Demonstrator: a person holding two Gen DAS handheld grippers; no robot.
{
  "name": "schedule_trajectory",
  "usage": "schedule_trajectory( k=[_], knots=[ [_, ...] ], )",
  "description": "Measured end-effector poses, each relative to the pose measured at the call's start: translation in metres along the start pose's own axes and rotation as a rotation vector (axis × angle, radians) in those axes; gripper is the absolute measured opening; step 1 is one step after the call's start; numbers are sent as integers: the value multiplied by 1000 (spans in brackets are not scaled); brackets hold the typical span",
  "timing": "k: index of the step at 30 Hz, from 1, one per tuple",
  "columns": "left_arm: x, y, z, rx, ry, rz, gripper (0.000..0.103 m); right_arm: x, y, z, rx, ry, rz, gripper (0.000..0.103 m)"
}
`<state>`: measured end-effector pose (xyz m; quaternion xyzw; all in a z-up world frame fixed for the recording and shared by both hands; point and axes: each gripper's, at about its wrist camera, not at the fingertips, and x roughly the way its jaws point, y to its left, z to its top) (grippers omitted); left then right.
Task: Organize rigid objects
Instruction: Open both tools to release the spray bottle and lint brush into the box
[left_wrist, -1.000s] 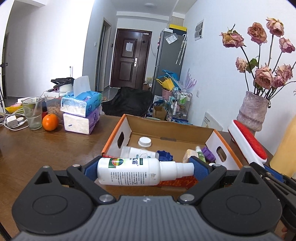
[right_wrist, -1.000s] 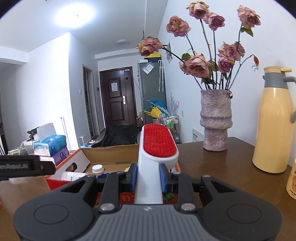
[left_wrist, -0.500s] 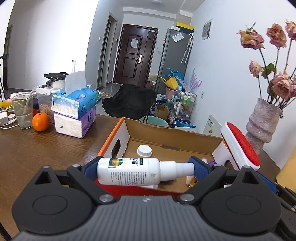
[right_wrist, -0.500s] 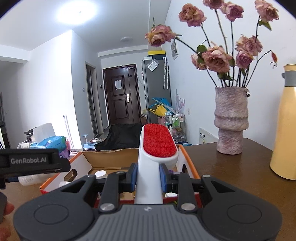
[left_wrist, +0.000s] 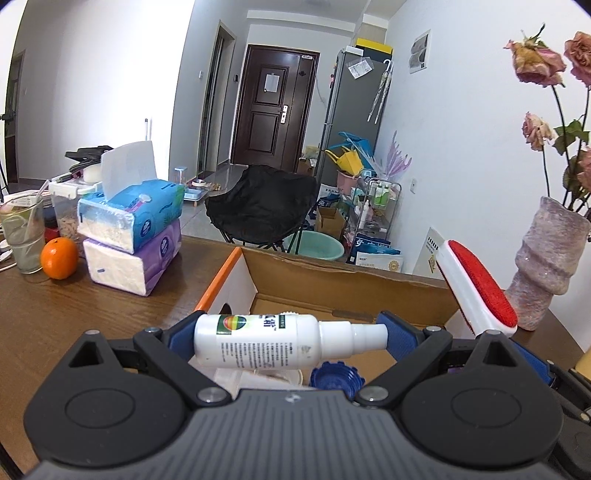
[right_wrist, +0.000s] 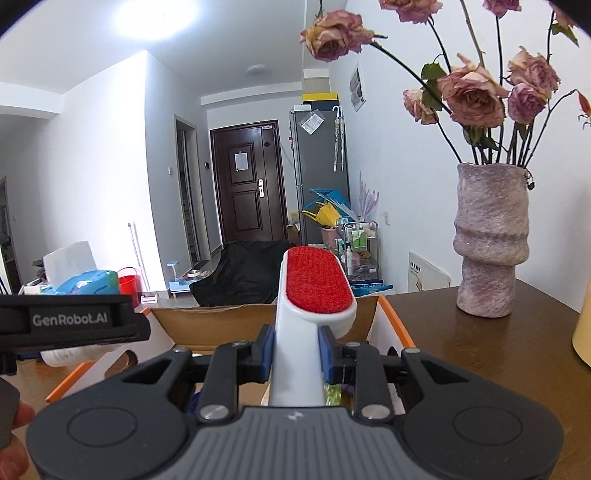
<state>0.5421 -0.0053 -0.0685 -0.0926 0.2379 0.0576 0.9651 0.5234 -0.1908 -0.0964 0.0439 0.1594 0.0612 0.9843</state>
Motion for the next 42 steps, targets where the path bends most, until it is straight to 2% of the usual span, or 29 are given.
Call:
schedule_trajectory(
  k=[16, 28, 30, 31, 32, 33, 36, 38, 42],
  knots=[
    [52, -9, 12, 60, 22, 18, 98, 56, -5, 9, -39, 39, 7, 25],
    [52, -4, 12, 102, 65, 23, 101, 52, -2, 9, -99, 77, 17, 26],
    [50, -3, 13, 105, 64, 36, 103, 48, -1, 12, -113, 73, -14, 43],
    [48, -2, 14, 104, 60, 38, 103, 46, -2, 14, -113, 68, -24, 69],
    [47, -1, 15, 104, 61, 39, 103, 41, -2, 15, -111, 47, -39, 89],
    [46, 0, 16, 104, 64, 39, 103, 38, -3, 16, -112, 31, -52, 94],
    [43, 2, 18, 104, 68, 40, 103, 33, -5, 21, -110, 26, -59, 97],
    [41, 2, 18, 108, 64, 42, 103, 31, -7, 22, -103, 24, -62, 103],
    [40, 1, 19, 116, 64, 47, 103, 32, -7, 22, -112, 35, -66, 103]
  ],
)
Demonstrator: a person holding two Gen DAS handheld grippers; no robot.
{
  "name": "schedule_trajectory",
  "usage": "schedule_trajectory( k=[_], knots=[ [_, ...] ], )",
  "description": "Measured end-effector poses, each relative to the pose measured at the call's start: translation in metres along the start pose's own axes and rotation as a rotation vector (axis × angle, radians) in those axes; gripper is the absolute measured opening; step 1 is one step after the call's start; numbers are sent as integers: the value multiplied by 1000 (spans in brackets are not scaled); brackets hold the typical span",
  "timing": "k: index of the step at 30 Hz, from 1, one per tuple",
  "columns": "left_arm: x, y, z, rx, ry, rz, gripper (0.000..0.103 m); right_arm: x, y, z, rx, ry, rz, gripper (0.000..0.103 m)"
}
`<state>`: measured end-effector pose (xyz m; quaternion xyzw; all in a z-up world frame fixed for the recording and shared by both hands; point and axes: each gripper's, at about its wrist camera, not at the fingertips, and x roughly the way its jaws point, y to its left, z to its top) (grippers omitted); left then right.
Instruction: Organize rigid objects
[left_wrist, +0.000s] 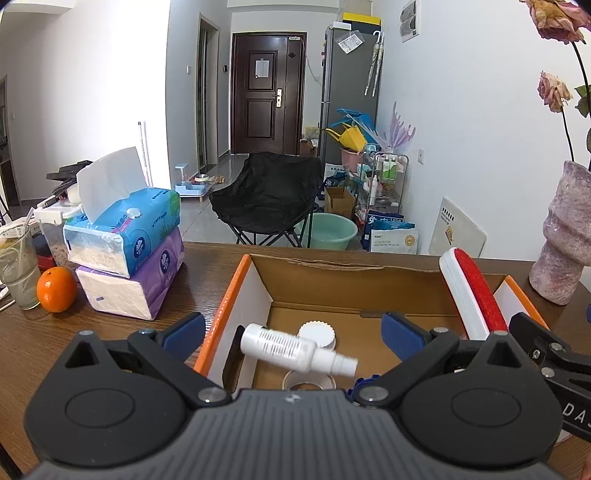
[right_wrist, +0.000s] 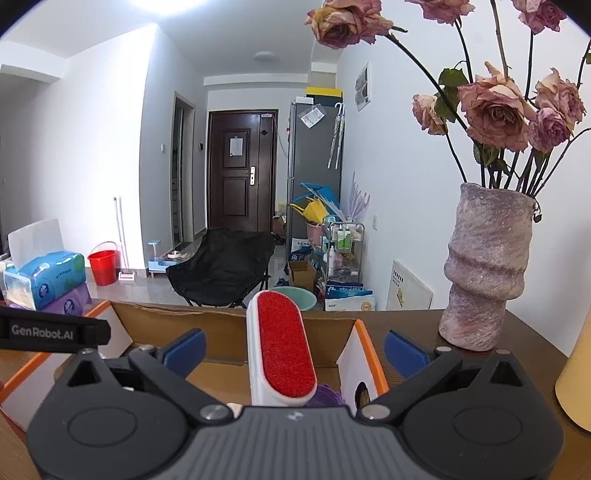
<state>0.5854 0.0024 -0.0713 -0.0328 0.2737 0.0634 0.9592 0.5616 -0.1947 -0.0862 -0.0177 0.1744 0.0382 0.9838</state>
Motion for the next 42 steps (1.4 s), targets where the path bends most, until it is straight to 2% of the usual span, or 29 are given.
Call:
schedule_trajectory(
  k=[8, 16, 31, 36, 42],
  knots=[
    [-17, 3, 0, 5, -24, 2, 103, -4, -1, 2, -11, 24, 10, 103],
    [-56, 9, -4, 16, -66, -11, 103, -38, -4, 6, -11, 11, 30, 103],
    [-166, 23, -32, 25, -117, -27, 103, -155, -11, 10, 15, -51, 61, 103],
    [-209, 28, -45, 27, -142, -33, 103, -201, -11, 4, 21, -84, 74, 103],
    [-262, 33, -69, 42, -155, -29, 103, -252, -12, -10, 15, -80, 75, 103]
  ],
)
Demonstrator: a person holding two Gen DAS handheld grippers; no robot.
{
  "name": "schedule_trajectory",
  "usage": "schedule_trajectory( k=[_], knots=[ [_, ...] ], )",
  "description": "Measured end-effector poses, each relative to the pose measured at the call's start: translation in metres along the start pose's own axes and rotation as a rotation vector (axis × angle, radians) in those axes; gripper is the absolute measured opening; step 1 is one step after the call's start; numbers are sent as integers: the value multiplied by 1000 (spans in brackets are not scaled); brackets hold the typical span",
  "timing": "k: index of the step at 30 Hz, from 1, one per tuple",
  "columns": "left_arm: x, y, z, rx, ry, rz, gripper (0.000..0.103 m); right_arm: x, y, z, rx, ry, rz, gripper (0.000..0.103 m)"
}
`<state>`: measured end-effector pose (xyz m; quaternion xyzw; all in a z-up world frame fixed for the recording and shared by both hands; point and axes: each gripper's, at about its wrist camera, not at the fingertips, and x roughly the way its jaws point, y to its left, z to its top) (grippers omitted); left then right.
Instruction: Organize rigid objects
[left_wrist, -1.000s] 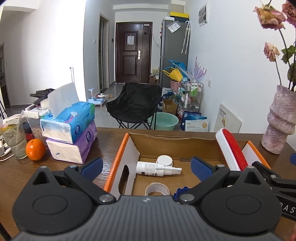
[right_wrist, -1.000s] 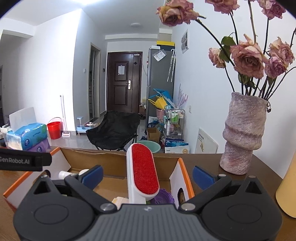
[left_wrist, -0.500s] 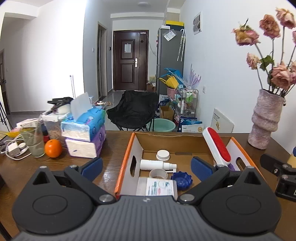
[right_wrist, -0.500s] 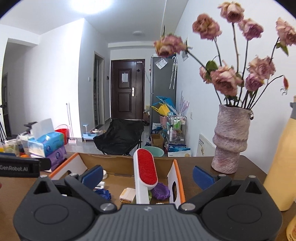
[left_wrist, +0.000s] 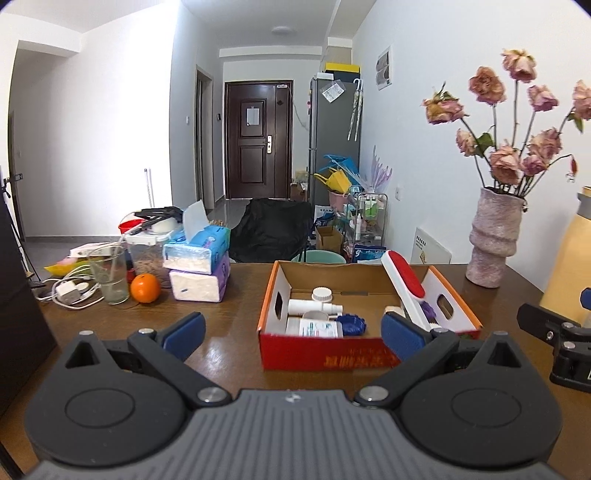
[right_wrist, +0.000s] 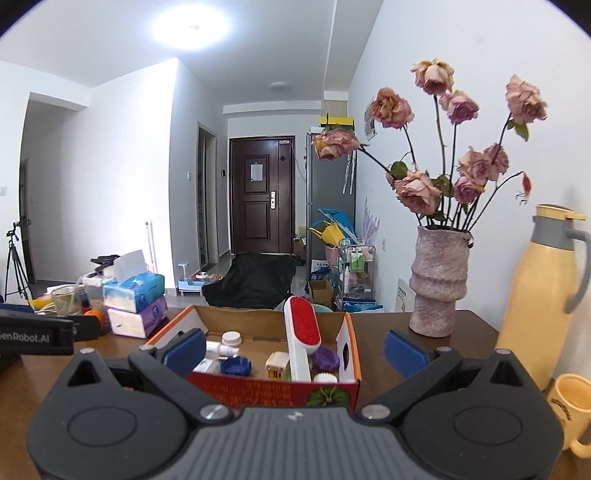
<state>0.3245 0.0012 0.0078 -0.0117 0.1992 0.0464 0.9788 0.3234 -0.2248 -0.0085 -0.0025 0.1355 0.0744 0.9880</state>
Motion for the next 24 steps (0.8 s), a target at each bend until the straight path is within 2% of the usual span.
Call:
schedule_trajectory(
  k=[15, 24],
  knots=[
    [-165, -1, -56, 23, -76, -1, 103, -160, 12, -23, -4, -83, -10, 103],
    [-225, 3, -86, 17, -90, -4, 103, -228, 17, -48, -4, -94, -23, 103]
  ],
)
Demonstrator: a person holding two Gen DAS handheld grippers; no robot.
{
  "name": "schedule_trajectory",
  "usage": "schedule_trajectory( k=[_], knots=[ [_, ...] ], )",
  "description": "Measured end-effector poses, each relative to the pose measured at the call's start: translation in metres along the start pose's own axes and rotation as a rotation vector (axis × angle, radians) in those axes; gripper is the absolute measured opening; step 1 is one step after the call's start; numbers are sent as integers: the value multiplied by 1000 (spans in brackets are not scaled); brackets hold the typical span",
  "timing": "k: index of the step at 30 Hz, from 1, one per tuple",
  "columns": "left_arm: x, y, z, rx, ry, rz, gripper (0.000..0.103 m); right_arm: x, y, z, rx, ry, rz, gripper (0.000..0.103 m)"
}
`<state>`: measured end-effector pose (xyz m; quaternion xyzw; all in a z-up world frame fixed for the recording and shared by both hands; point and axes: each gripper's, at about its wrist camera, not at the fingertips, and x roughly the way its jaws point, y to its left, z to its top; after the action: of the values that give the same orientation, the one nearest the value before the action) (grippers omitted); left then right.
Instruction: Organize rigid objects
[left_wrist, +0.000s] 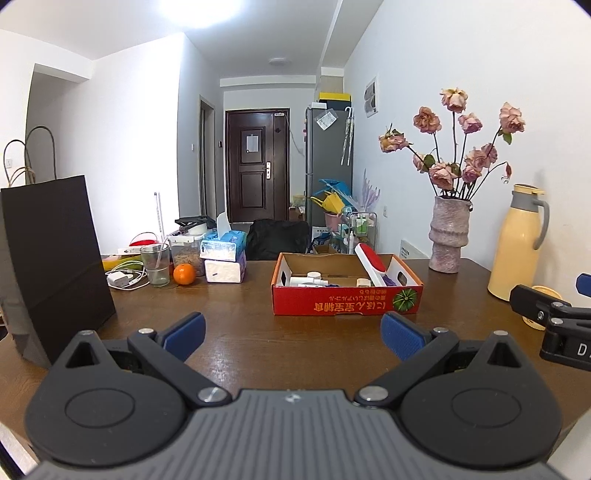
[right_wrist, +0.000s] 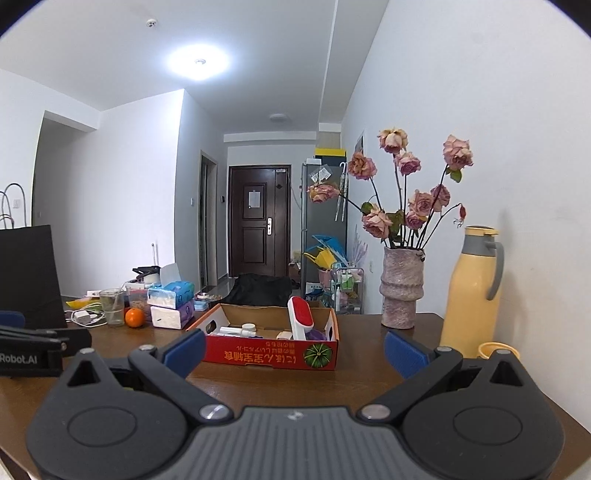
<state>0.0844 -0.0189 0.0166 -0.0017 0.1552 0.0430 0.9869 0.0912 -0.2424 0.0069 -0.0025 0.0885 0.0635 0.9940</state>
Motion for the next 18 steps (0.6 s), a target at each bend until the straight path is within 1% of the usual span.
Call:
schedule_trajectory(
  k=[5, 18],
  knots=[
    [-12, 1, -8, -6, 5, -14, 103, -20, 2, -6, 2, 1, -4, 103],
    [-17, 3, -10, -12, -2, -18, 103, -18, 6, -7, -2, 4, -2, 103]
  ],
)
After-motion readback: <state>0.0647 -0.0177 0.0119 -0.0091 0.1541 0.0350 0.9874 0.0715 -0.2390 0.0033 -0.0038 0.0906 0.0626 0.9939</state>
